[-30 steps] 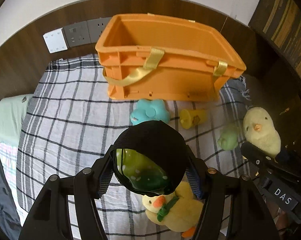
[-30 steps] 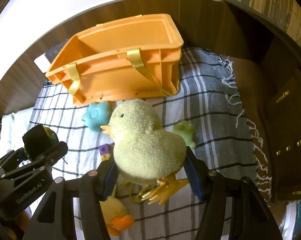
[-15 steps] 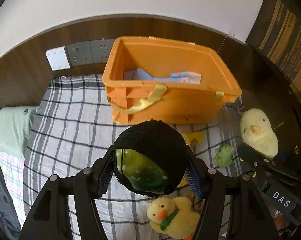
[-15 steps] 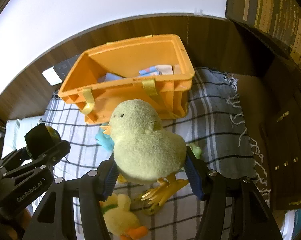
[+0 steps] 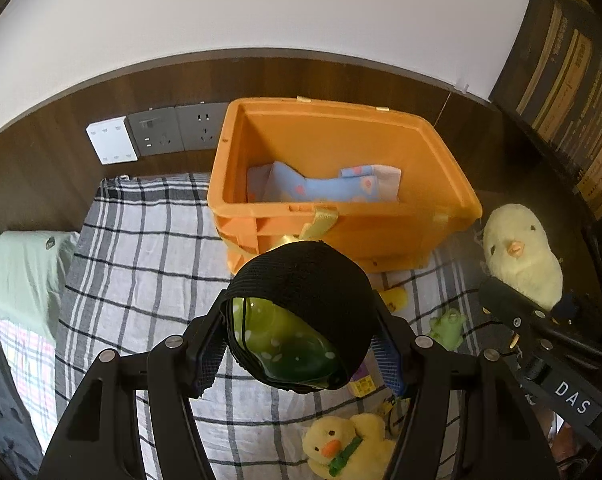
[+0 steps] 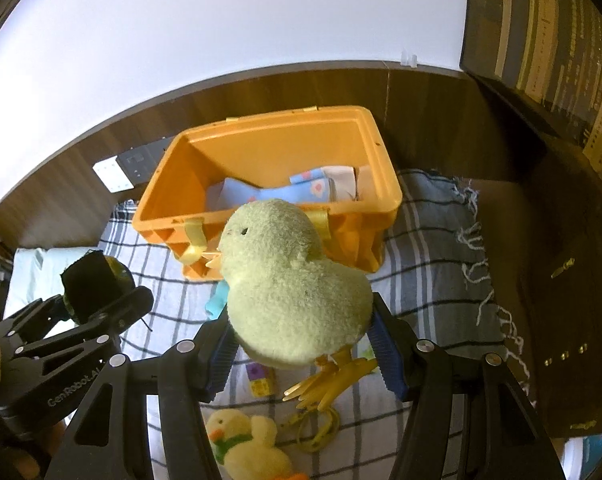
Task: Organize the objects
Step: 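Carry the chick plush and green ball with both grippers over the orange crate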
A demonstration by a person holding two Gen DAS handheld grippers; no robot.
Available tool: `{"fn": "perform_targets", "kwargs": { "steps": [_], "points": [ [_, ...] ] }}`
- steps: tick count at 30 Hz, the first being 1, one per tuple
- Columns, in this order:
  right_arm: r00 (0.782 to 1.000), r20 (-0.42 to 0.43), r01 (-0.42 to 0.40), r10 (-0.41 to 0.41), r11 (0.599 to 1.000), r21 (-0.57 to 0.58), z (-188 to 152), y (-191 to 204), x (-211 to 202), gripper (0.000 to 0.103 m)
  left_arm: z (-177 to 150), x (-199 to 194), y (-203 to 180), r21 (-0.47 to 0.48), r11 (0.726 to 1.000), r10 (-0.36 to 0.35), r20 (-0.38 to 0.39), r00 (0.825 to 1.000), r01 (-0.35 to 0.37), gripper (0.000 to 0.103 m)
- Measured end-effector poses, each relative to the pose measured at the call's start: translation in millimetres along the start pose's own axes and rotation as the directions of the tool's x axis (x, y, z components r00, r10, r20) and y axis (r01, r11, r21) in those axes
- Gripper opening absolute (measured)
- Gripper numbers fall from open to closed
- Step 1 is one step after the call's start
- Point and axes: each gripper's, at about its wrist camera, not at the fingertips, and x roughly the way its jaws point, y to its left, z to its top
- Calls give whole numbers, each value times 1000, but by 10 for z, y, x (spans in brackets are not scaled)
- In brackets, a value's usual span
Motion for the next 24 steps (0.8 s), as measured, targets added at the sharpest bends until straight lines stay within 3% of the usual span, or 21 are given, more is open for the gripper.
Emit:
{"fn": "perform_targets", "kwargs": {
  "steps": [24],
  "points": [
    [1000,18,-20,19,999,39,600,-7,319,60,635,182,6,23,999,-27,50,998,26,64]
  ]
}}
